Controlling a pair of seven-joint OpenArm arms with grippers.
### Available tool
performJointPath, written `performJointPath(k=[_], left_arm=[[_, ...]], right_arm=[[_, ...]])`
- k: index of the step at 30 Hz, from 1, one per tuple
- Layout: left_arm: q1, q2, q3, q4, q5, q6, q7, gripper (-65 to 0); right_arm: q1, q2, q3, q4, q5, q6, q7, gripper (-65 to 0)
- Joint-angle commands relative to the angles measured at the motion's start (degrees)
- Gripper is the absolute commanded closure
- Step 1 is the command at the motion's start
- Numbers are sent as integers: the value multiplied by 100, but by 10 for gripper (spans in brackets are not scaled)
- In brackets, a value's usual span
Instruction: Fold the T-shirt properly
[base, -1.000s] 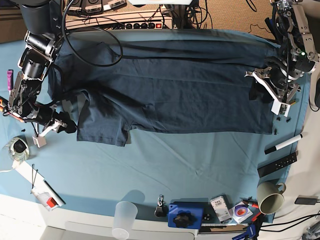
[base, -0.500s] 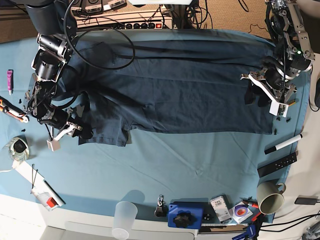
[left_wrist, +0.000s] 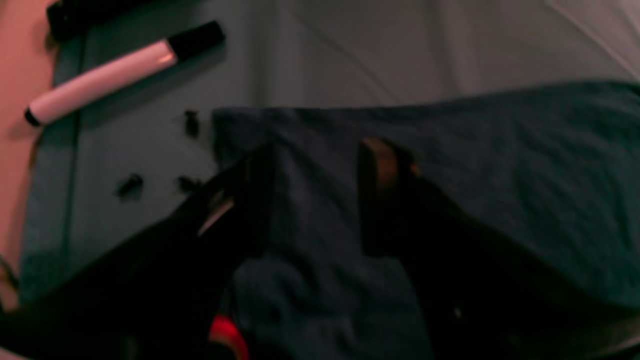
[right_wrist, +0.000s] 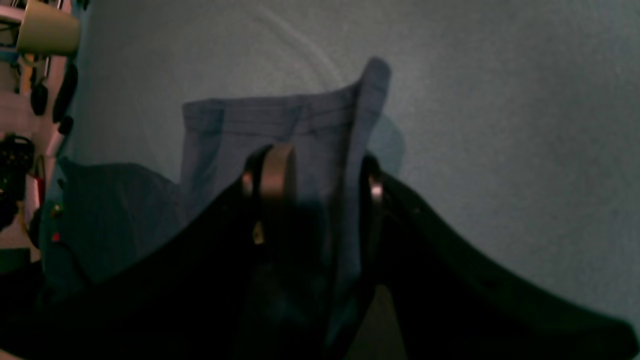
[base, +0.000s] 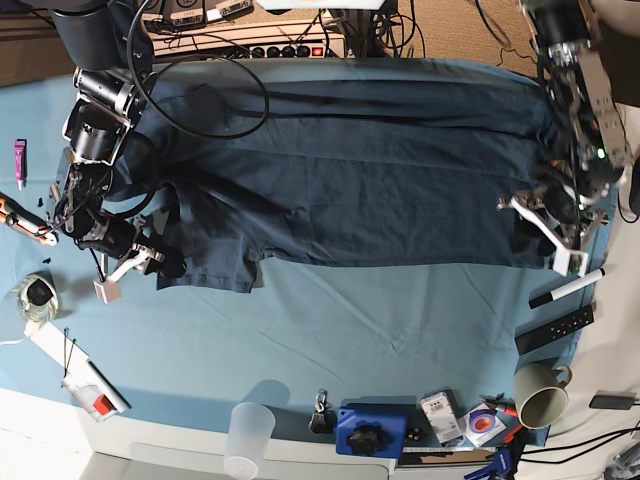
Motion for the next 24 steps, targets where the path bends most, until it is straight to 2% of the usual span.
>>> performJointPath(k=[1, 10, 13, 20, 22, 24], left_arm=[[-234, -103, -24, -153, -61, -4, -68, -275], [-1307, -234, -24, -2103, 131, -7, 76, -275], [-1449, -234, -24, -2505, 92, -140, 52, -275], [-1473, -216, -24, -3075, 2, -131, 57, -275], [-1473, -192, -24, -3080, 0, -131, 72, -239], [-1475, -188, -24, -3077, 0, -131, 96, -155]], right_arm=[[68, 68, -4, 33, -201, -47, -181, -189], [66, 68, -7, 33, -203, -47, -192, -189], [66, 68, -4, 33, -203, -47, -199, -189], [68, 68, -4, 33, -203, -47, -208, -189], [68, 66, -7, 33, -201, -47, -208, -163], [68, 68, -7, 33, -203, -47, -208, -80]])
